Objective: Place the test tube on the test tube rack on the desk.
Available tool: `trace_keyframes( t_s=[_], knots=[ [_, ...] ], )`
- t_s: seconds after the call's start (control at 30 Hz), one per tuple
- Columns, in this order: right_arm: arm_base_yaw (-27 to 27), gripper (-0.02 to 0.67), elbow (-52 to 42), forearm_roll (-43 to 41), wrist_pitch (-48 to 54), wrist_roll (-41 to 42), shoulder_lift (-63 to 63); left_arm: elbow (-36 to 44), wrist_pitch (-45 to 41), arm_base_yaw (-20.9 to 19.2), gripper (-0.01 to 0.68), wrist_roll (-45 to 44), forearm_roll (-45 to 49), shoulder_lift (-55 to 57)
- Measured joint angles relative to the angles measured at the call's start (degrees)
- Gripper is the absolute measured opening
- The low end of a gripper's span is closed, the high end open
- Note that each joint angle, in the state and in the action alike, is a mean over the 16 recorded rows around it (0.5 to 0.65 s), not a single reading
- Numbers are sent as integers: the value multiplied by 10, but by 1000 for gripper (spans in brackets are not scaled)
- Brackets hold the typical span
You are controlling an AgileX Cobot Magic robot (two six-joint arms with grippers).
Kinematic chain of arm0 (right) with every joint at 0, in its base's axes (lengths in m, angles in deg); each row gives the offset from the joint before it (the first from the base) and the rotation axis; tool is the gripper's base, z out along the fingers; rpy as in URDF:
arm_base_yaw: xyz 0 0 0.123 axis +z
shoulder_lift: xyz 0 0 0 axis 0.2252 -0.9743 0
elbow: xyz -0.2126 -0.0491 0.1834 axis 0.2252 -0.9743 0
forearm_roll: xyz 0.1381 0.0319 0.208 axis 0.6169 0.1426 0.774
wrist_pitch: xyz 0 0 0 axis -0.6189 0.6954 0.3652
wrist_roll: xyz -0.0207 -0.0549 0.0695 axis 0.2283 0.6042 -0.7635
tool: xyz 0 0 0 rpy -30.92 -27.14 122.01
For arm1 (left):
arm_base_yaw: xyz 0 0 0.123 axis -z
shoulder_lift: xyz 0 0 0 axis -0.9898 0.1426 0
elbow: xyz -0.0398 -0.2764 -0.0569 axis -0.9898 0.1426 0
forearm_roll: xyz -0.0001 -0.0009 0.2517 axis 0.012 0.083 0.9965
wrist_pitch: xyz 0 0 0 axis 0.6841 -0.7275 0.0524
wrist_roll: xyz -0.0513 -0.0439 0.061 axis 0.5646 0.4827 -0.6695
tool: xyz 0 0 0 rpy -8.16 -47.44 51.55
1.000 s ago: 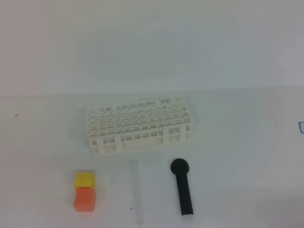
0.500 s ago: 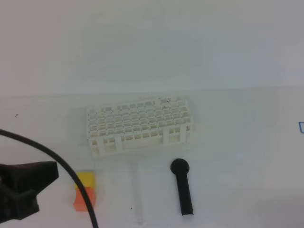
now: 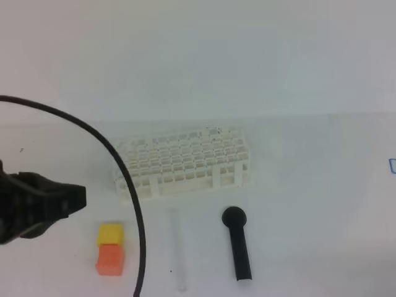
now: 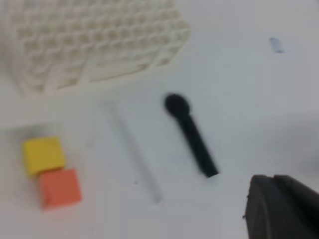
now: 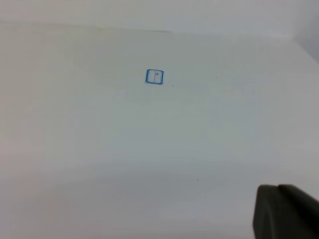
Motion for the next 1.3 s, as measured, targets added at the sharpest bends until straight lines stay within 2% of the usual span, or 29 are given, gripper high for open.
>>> trace_keyframes(
  t_s=[0.17,0.43,0.57,0.67,0.8,1.0,1.13,1.3],
  knots=[
    [0,-5,0,0,0,0,0,-15,-9,30,-1,32,71,62],
    [0,-5,0,0,0,0,0,-27,-12,154,-1,196,236,168],
    [0,-5,0,0,0,0,0,-47,-10,216,-1,290,283,219],
    [0,-5,0,0,0,0,0,-68,-10,247,-1,362,301,256],
    [0,-5,0,0,0,0,0,-101,-16,261,-1,434,302,304],
    [0,-5,0,0,0,0,0,-144,-20,261,30,460,266,363],
    [0,-5,0,0,0,0,0,-157,-12,261,109,474,259,395],
    [0,-5,0,0,0,0,0,-167,3,261,251,485,261,431]
  ],
)
